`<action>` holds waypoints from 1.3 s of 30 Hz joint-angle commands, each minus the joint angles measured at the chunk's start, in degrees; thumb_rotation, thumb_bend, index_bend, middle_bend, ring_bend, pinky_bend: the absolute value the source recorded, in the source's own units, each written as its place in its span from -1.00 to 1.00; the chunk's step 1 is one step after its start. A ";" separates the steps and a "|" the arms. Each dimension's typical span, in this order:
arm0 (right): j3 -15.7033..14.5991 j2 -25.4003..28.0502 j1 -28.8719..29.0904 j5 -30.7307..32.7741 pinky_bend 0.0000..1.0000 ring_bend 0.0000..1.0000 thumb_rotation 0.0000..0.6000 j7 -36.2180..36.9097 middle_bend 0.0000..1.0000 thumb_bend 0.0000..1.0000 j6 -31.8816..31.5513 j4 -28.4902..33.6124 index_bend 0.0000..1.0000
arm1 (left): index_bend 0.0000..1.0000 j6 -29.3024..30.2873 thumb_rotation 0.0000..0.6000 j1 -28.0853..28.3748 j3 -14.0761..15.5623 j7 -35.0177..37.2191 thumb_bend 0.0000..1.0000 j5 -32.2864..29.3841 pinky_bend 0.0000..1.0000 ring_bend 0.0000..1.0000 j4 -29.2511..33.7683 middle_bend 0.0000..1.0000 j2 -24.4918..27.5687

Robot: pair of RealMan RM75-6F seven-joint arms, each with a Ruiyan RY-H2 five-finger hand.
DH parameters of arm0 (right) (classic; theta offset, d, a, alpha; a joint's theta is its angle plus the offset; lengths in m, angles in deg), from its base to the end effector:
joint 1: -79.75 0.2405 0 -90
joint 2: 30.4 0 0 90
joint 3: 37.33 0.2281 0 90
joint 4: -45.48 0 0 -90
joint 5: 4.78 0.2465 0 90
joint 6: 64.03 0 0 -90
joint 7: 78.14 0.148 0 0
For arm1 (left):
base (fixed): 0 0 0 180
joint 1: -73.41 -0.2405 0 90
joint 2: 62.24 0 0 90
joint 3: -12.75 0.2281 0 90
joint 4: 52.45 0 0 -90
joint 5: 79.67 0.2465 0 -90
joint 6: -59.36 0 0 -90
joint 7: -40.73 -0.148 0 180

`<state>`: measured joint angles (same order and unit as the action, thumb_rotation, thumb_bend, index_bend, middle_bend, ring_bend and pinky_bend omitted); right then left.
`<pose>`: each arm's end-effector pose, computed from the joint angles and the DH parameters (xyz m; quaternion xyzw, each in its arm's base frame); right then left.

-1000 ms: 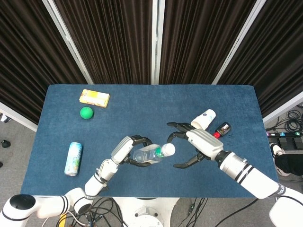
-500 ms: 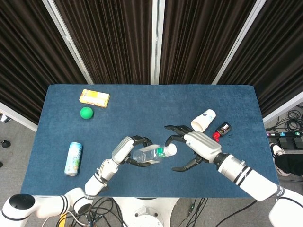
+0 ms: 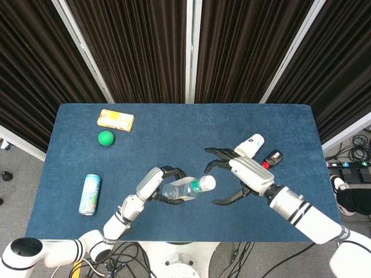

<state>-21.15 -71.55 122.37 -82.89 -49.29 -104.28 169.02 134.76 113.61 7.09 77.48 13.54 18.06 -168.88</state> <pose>-0.0536 -0.2890 0.0960 0.7159 -0.5203 0.4262 0.1872 -0.0659 0.2769 -0.0939 -0.5725 -0.5033 -0.6415 0.0864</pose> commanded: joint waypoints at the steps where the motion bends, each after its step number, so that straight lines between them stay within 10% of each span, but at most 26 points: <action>1: -0.26 -0.10 0.27 0.71 -1.00 -1.00 0.51 -0.69 -0.97 -1.00 0.63 -0.21 -0.35 | 0.20 -0.01 1.00 0.03 -0.03 -0.07 -0.54 0.02 -0.17 -0.03 0.08 0.14 0.05; 39: -1.27 0.52 -0.27 -3.27 -1.00 -1.00 0.51 -0.15 -0.97 -1.00 0.49 1.51 -0.35 | 0.20 -0.80 1.00 0.22 0.06 -0.07 -0.54 -0.26 -0.18 -0.03 -0.17 0.14 -0.09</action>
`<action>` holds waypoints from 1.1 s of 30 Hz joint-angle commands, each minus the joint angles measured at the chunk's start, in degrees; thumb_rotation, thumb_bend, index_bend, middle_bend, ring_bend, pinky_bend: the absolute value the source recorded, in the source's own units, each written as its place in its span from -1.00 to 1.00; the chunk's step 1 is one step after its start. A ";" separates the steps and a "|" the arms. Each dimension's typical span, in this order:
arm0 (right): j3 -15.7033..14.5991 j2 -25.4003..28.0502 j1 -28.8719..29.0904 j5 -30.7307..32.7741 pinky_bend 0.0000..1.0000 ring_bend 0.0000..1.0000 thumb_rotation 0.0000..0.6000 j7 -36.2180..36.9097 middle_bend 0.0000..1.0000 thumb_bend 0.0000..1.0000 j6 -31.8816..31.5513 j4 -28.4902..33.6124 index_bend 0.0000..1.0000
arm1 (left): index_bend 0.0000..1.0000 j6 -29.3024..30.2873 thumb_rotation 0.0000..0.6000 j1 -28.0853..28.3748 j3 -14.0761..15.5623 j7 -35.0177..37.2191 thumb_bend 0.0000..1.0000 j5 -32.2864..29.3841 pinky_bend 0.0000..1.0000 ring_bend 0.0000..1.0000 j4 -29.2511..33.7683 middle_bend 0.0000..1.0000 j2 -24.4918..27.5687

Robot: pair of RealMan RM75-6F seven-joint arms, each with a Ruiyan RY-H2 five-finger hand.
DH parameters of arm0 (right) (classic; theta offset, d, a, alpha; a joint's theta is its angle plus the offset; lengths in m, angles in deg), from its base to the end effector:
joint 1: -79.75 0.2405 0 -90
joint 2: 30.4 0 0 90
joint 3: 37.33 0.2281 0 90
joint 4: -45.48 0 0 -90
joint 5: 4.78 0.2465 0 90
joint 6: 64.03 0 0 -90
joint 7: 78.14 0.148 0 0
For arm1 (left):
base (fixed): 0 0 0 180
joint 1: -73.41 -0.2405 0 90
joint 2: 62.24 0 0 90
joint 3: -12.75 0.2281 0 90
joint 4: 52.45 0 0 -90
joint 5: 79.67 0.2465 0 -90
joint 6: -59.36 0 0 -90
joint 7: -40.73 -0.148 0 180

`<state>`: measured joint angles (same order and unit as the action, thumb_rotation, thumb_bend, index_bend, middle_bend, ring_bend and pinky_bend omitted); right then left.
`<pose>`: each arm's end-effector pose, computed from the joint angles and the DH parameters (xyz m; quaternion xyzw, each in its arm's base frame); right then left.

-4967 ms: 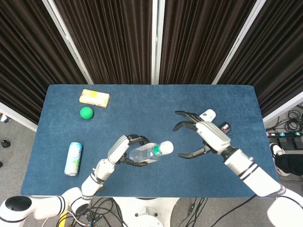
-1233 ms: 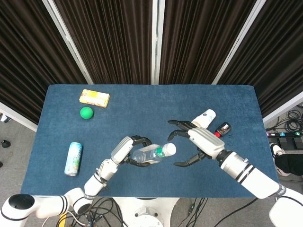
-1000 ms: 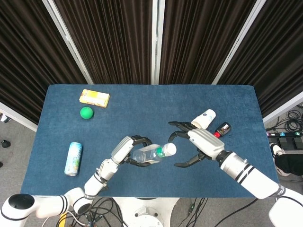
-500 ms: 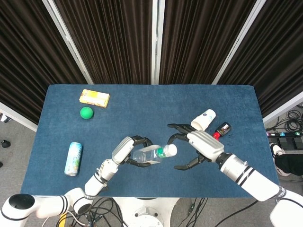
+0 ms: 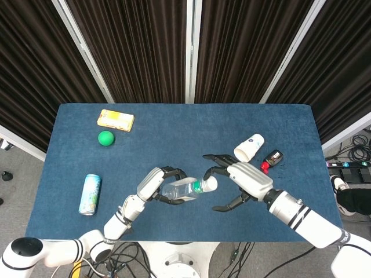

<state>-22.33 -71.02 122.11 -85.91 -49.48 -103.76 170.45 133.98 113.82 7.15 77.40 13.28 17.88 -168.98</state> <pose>-0.0533 -0.2771 0.0908 0.7330 -0.5119 0.4119 0.1760 -0.0661 0.2773 -0.0964 -0.5761 -0.5061 -0.6359 0.0870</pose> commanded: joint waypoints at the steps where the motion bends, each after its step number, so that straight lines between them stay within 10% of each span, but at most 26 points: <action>1: -0.12 -0.03 -0.03 -0.39 -1.00 -1.00 0.51 0.11 -0.97 -1.00 -0.09 0.12 -0.35 | 0.20 -0.02 1.00 0.02 -0.01 -0.01 -0.54 0.01 -0.18 -0.03 0.01 0.14 0.02; 33: -0.62 -0.13 0.13 2.54 -1.00 -1.00 0.50 -1.90 -0.97 -1.00 -0.34 -0.58 -0.37 | 0.20 0.82 1.00 -0.26 -0.03 -0.73 -0.54 0.39 -0.18 -0.03 0.77 0.14 0.42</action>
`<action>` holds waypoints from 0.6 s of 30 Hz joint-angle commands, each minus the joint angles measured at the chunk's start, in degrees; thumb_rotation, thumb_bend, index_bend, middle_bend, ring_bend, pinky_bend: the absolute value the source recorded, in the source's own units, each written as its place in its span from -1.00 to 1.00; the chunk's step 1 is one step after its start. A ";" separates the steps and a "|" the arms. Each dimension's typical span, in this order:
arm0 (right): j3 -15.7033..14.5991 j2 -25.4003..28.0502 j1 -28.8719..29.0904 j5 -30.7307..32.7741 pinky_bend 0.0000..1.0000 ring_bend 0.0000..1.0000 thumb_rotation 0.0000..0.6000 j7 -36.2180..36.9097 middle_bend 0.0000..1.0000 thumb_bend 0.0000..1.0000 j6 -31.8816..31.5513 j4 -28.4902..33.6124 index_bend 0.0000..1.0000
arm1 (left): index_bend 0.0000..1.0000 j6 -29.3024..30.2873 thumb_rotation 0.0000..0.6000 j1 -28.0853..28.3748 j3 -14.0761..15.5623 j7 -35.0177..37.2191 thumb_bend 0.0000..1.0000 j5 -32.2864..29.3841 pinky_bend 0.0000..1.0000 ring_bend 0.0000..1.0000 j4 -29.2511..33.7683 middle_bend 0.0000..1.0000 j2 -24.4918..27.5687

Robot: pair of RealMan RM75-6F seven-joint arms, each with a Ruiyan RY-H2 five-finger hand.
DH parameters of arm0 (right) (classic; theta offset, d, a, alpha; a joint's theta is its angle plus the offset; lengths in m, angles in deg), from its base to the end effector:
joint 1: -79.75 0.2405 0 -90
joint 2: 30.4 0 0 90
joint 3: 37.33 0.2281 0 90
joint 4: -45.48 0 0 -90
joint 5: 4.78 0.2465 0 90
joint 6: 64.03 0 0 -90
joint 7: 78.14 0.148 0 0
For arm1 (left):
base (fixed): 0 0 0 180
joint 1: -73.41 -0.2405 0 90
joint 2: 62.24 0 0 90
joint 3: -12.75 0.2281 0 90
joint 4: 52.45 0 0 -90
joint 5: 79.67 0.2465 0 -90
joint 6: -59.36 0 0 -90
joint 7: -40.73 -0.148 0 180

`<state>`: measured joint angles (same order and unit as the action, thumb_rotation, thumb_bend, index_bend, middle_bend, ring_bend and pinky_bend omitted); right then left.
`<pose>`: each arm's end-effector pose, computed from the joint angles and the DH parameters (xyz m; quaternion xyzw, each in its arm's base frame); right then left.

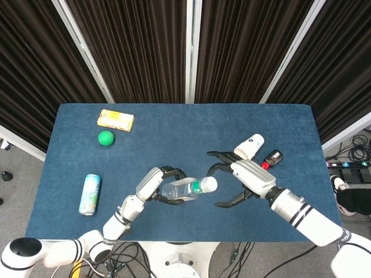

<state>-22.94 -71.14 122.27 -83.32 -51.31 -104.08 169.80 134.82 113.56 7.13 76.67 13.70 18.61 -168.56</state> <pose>-0.0604 -0.2818 0.0920 0.7263 -0.5171 0.4094 0.1935 -0.0652 0.2759 -0.0926 -0.5758 -0.4991 -0.6414 0.0886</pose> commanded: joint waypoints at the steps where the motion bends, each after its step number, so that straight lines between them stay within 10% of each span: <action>1: -0.01 -0.01 -0.03 -0.08 -1.00 -1.00 0.51 -0.09 -0.97 -1.00 -0.01 0.14 -0.37 | 0.20 -0.03 1.00 0.00 0.01 -0.03 -0.54 -0.02 -0.18 -0.03 0.05 0.14 0.00; 18: 0.20 -0.07 -0.29 -1.07 -1.00 -1.00 0.51 0.03 -0.97 -1.00 -0.69 0.64 -0.37 | 0.20 -0.27 1.00 -0.03 0.10 0.14 -0.54 -0.17 -0.18 -0.03 -0.15 0.14 -0.20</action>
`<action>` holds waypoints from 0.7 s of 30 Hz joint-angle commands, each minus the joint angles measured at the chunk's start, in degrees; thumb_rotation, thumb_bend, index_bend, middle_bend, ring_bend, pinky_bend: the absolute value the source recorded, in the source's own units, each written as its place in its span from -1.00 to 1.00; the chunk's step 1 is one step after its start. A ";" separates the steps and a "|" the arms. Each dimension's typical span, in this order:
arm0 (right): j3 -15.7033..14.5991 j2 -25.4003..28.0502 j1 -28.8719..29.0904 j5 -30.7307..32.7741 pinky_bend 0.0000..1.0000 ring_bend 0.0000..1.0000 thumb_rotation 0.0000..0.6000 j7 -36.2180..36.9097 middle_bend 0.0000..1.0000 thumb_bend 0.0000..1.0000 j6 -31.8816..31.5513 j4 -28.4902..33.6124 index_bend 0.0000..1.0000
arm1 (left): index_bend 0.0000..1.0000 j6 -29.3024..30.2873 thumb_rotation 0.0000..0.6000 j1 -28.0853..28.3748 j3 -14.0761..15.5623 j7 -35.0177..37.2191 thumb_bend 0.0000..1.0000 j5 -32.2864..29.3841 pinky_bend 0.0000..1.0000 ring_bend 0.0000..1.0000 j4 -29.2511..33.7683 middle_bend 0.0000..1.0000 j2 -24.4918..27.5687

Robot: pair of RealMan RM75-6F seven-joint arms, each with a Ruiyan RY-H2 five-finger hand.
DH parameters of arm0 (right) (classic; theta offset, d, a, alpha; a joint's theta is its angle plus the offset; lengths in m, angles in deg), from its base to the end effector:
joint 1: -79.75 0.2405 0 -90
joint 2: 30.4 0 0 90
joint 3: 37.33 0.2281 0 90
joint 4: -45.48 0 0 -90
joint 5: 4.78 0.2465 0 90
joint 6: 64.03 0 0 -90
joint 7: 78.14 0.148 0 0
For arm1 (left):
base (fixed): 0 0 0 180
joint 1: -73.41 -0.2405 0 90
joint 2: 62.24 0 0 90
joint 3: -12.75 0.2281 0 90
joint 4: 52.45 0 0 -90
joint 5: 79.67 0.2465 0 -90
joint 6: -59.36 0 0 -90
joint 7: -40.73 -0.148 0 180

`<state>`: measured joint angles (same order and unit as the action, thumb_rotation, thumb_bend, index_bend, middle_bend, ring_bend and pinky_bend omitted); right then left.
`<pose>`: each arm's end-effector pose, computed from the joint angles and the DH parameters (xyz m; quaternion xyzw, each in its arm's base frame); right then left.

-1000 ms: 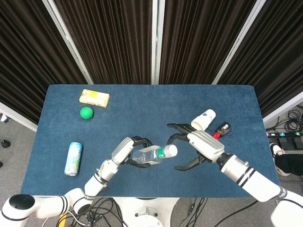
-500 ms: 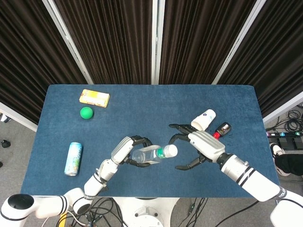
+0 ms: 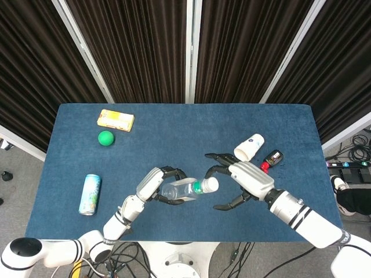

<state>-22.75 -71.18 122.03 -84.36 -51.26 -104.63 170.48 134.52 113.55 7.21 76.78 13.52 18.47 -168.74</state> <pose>-0.0559 -0.2782 0.0916 0.7294 -0.5115 0.4143 0.1863 -0.0656 0.2756 -0.0943 -0.5759 -0.5023 -0.6390 0.0883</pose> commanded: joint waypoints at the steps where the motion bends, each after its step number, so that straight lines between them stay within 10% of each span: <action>1: 0.01 -0.10 -0.11 -0.01 -1.00 -1.00 0.51 -0.11 -0.97 -1.00 -0.29 -0.12 -0.37 | 0.20 0.08 1.00 -0.04 0.02 0.08 -0.54 0.02 -0.18 -0.03 -0.01 0.14 -0.03; 21: 0.22 -5.22 -0.20 3.29 -1.00 -1.00 1.00 -10.81 -0.91 -0.69 -5.99 -1.36 -0.32 | 0.20 -0.39 1.00 -0.14 -0.20 2.46 -0.54 -0.61 -0.18 -0.03 1.19 0.14 0.66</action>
<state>-22.38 -75.89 121.65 -81.52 -61.39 -110.45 169.08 134.13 113.42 7.01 79.24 12.90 19.67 -168.08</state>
